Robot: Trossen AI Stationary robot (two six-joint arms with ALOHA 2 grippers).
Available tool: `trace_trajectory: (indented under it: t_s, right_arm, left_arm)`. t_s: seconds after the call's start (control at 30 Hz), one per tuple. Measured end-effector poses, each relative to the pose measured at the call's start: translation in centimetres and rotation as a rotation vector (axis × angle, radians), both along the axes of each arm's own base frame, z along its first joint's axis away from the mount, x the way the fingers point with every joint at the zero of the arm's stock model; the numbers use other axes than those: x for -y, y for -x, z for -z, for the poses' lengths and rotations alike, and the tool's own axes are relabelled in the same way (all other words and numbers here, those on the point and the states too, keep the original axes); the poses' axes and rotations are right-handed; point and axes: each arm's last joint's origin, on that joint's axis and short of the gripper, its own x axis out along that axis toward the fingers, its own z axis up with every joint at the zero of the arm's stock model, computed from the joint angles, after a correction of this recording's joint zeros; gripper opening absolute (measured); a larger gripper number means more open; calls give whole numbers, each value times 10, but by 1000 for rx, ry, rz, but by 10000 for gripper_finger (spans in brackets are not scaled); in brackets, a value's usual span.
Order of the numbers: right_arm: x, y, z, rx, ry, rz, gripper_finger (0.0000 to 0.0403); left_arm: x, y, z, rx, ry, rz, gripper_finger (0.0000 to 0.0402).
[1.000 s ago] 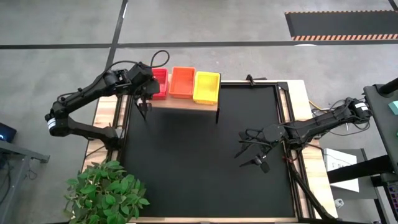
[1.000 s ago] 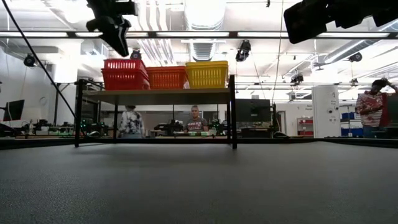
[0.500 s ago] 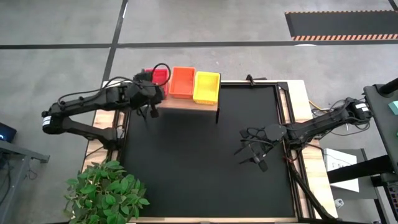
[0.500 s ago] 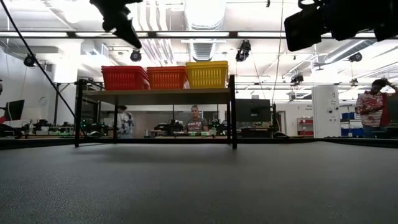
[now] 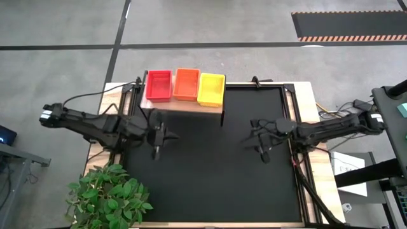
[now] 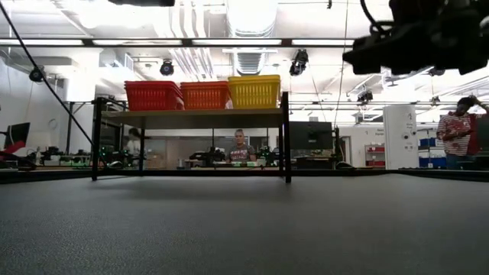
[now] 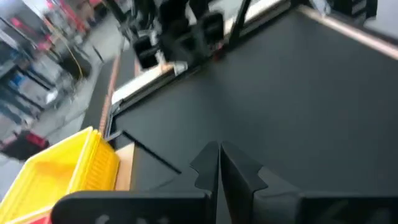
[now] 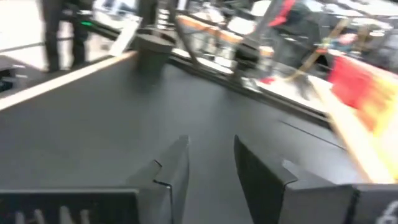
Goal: Stack baskets on shelf by color
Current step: Return to Home Position
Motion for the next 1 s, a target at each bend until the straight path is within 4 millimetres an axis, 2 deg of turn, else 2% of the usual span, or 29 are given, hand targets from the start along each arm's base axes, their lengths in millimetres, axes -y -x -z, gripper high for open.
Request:
trace_trajectory:
  t_s: [0.1, 0.23, 0.43, 0.63, 1.0]
  right_arm:
    - [15, 11, 2, 30, 7, 75, 103]
    - [25, 28, 6, 83, 23, 86, 76]
    - [24, 50, 13, 168, 15, 108, 41]
    - [20, 73, 7, 348, 17, 109, 27]
    - [15, 91, 12, 344, -22, 62, 27]
  left_arm:
    - [5, 9, 20, 80, 15, 31, 1]
    - [1, 26, 43, 168, 32, 24, 1]
    - [-6, 55, 54, 323, 64, 17, 1]
    - [-11, 78, 58, 423, 87, 16, 1]
    - [-17, 104, 72, 574, 120, 16, 1]
